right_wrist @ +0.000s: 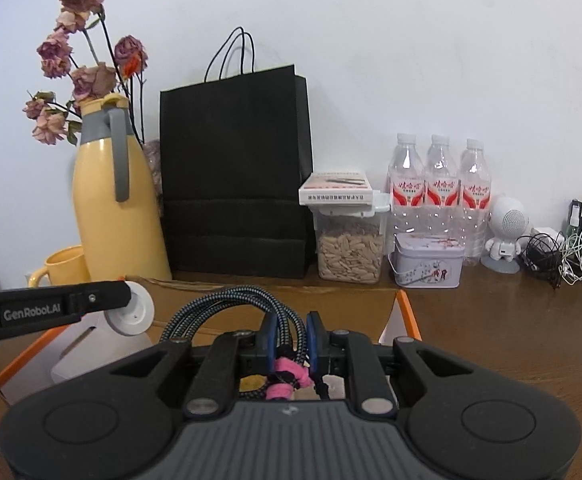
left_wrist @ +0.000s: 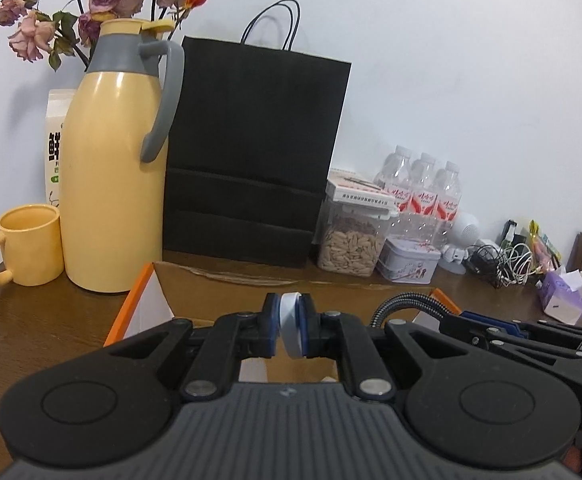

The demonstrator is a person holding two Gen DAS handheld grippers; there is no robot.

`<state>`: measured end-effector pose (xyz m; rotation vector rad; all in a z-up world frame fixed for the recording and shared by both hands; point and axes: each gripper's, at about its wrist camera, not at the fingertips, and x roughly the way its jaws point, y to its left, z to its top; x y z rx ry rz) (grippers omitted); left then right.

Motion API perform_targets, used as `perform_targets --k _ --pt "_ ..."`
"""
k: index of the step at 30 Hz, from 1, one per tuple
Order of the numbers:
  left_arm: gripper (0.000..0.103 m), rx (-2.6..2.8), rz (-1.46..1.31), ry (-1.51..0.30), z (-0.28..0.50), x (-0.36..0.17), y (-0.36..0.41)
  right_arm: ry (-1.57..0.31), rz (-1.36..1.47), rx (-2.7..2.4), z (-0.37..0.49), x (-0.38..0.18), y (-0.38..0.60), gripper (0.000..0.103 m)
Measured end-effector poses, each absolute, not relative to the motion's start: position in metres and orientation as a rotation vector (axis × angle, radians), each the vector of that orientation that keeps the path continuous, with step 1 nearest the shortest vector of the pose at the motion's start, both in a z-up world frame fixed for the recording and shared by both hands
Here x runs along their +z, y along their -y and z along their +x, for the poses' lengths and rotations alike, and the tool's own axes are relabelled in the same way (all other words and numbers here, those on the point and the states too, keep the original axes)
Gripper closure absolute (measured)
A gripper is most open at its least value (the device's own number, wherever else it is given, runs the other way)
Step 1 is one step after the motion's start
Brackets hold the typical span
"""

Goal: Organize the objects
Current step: 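Carry the cable with the right tool into the box while the left tool drops the cap there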

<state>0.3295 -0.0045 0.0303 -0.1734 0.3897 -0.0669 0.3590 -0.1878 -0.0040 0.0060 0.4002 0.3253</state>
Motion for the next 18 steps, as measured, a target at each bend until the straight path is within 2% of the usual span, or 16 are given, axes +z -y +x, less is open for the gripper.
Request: perform_targets --k 5,6,7,8,9,10,11,12,14,18 --pt "0.090 -0.058 -0.151 -0.383 0.327 0.029 0.006 -0.417 0.001 0.319 0.359 -0.007 0.188 0.087" --pt "0.088 -0.047 -0.145 -0.371 0.325 0.030 0.007 -0.417 0.005 0.319 0.359 -0.006 0.189 0.087" --pt "0.081 -0.039 -0.137 -0.366 0.324 0.030 0.007 -0.411 0.006 0.311 0.358 -0.006 0.189 0.081" --pt "0.068 -0.033 -0.135 -0.362 0.323 0.031 0.007 -0.410 0.007 0.308 0.358 -0.005 0.190 0.065" --pt "0.058 -0.026 -0.134 -0.357 0.322 0.031 0.007 -0.406 0.013 0.311 0.357 -0.005 0.192 0.054" --pt "0.031 -0.010 -0.132 -0.352 0.321 0.032 0.007 -0.400 0.019 0.312 0.357 -0.004 0.193 0.031" --pt "0.005 0.014 -0.128 -0.340 0.320 0.033 0.008 -0.392 0.021 0.307 0.356 -0.004 0.193 0.017" --pt "0.000 0.045 -0.121 -0.312 0.317 0.033 0.009 -0.380 0.020 0.299 0.354 -0.003 0.194 0.014" --pt "0.000 0.081 -0.102 -0.275 0.313 0.034 0.011 -0.373 0.027 0.300 0.354 -0.002 0.194 0.007" --pt "0.000 0.075 -0.105 -0.281 0.312 0.036 0.010 -0.370 0.034 0.304 0.353 -0.001 0.196 0.003"
